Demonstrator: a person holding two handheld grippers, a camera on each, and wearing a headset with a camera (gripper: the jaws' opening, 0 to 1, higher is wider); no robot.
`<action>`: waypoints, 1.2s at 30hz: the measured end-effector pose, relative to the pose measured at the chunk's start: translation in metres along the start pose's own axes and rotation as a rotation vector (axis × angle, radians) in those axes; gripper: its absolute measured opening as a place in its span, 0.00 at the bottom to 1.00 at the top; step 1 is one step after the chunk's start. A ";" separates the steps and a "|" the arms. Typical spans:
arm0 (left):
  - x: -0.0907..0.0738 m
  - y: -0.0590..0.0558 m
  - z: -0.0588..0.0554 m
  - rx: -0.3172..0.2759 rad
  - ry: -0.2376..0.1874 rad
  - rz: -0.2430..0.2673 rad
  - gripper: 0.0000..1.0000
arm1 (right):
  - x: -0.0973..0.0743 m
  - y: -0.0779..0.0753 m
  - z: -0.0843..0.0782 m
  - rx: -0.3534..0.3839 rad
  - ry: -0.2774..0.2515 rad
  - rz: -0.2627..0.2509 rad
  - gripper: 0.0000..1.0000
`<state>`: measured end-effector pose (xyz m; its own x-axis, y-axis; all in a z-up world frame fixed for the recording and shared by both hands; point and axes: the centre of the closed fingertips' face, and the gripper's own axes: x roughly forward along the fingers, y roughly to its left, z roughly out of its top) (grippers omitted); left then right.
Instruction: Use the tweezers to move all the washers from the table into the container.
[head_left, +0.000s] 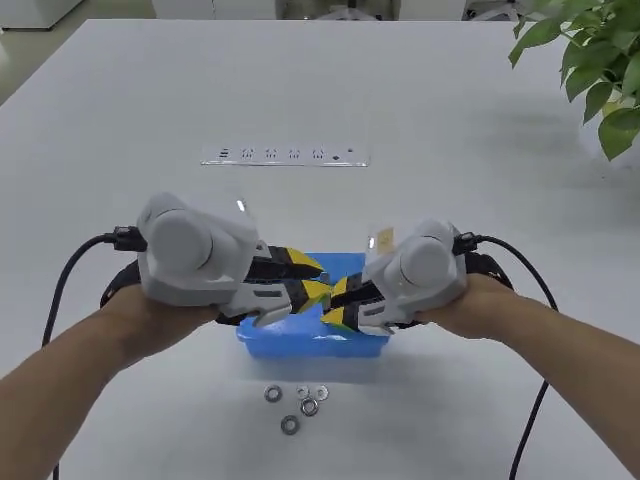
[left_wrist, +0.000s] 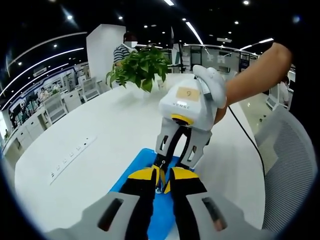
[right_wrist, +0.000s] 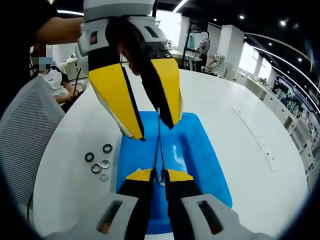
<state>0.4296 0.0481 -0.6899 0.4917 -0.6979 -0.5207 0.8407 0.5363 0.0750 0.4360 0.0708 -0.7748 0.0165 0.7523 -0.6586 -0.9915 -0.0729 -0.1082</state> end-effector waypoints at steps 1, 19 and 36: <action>0.001 0.000 0.000 0.002 0.001 -0.003 0.14 | 0.000 0.000 0.000 0.000 0.001 0.001 0.11; 0.002 -0.003 0.000 0.054 0.016 -0.016 0.06 | 0.000 0.001 0.001 -0.015 0.012 0.006 0.13; -0.003 -0.002 0.003 0.070 0.023 -0.011 0.05 | -0.008 0.001 0.011 0.014 0.001 -0.015 0.22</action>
<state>0.4272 0.0483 -0.6857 0.4781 -0.6921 -0.5407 0.8600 0.4941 0.1279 0.4333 0.0719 -0.7609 0.0311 0.7525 -0.6579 -0.9928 -0.0530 -0.1075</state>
